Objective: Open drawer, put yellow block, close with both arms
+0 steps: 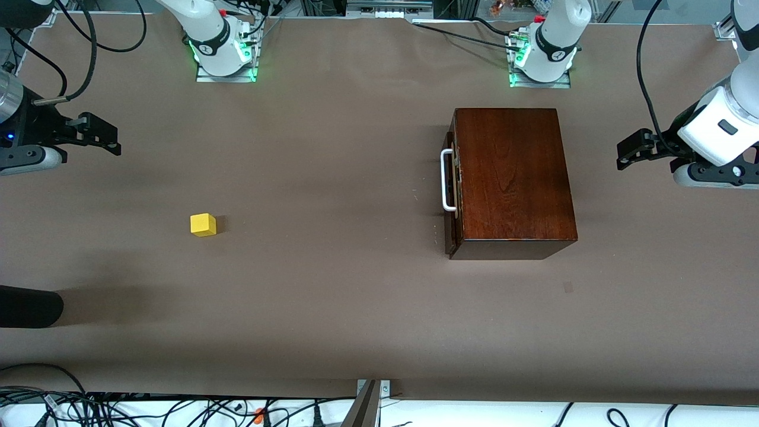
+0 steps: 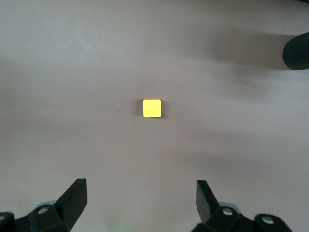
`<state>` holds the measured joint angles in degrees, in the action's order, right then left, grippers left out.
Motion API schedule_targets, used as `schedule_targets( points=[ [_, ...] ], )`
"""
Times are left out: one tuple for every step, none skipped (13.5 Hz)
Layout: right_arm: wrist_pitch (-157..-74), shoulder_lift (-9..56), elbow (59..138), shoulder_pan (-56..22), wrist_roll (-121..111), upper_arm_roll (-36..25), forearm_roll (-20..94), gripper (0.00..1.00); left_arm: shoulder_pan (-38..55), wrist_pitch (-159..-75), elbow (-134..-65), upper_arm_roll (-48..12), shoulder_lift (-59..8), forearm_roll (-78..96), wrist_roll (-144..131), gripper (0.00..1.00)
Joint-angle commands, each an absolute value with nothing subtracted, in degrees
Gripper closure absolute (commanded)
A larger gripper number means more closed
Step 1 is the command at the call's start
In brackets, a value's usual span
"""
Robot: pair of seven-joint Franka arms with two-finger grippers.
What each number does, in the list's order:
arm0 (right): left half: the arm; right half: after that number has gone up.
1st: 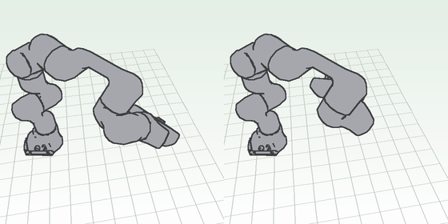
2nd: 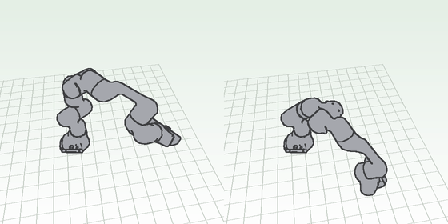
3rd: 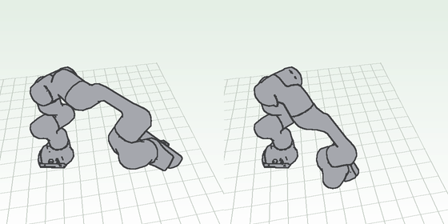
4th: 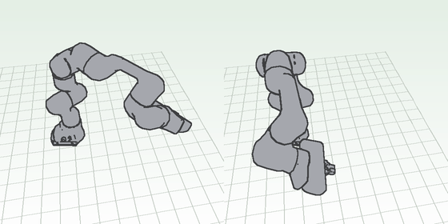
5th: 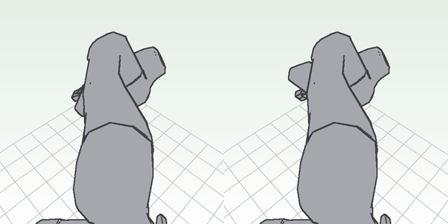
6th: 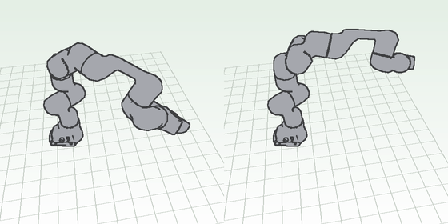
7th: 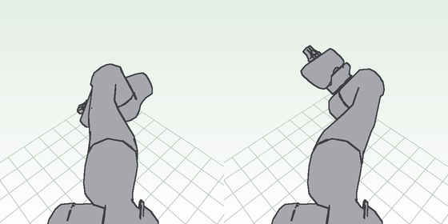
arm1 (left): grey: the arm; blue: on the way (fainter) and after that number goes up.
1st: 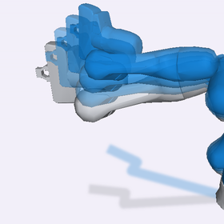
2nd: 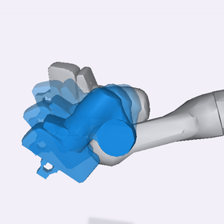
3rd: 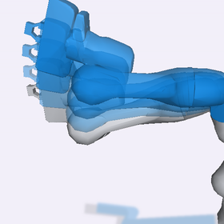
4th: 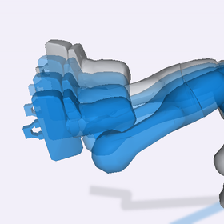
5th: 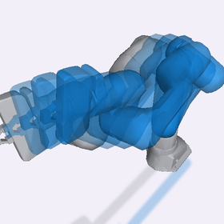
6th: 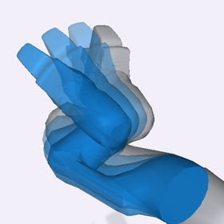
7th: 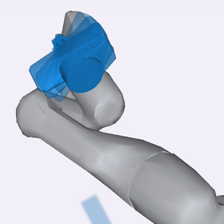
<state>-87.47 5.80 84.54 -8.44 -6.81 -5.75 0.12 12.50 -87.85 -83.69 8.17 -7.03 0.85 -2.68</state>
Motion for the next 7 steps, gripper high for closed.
schedule_targets(
  points=[
    [-86.8,6.5,82.9,-8.7,-6.1,-5.7,-0.5,0.00,12.4,-88.0,-83.1,8.3,-6.9,1.4,-1.1,0.00],
    [-86.8,6.5,82.9,-8.7,-6.1,-5.7,-0.5,0.00,12.4,-88.0,-83.1,8.3,-6.9,1.4,-1.1,0.00],
    [-86.8,6.5,82.8,-8.7,-6.1,-5.7,-0.5,0.00,12.4,-88.0,-83.1,8.3,-6.9,1.3,-1.1,0.00],
    [-86.8,6.5,82.8,-8.7,-6.1,-5.7,-0.5,0.00,12.4,-88.0,-83.1,8.3,-6.9,1.4,-1.1,0.00],
    [-86.8,6.5,82.9,-8.7,-6.1,-5.7,-0.5,0.00,12.2,-88.0,-83.1,8.3,-6.9,1.4,-1.1,0.00],
    [-86.8,6.5,82.9,-8.7,-6.1,-5.7,-0.5,0.00,12.2,-88.3,-83.1,8.3,-6.9,1.5,-1.1,0.00],
    [-86.8,6.5,82.8,-8.7,-6.1,-5.7,-0.5,0.00,12.2,-89.4,-83.1,8.3,-6.9,1.5,-1.4,0.00]
  ],
)
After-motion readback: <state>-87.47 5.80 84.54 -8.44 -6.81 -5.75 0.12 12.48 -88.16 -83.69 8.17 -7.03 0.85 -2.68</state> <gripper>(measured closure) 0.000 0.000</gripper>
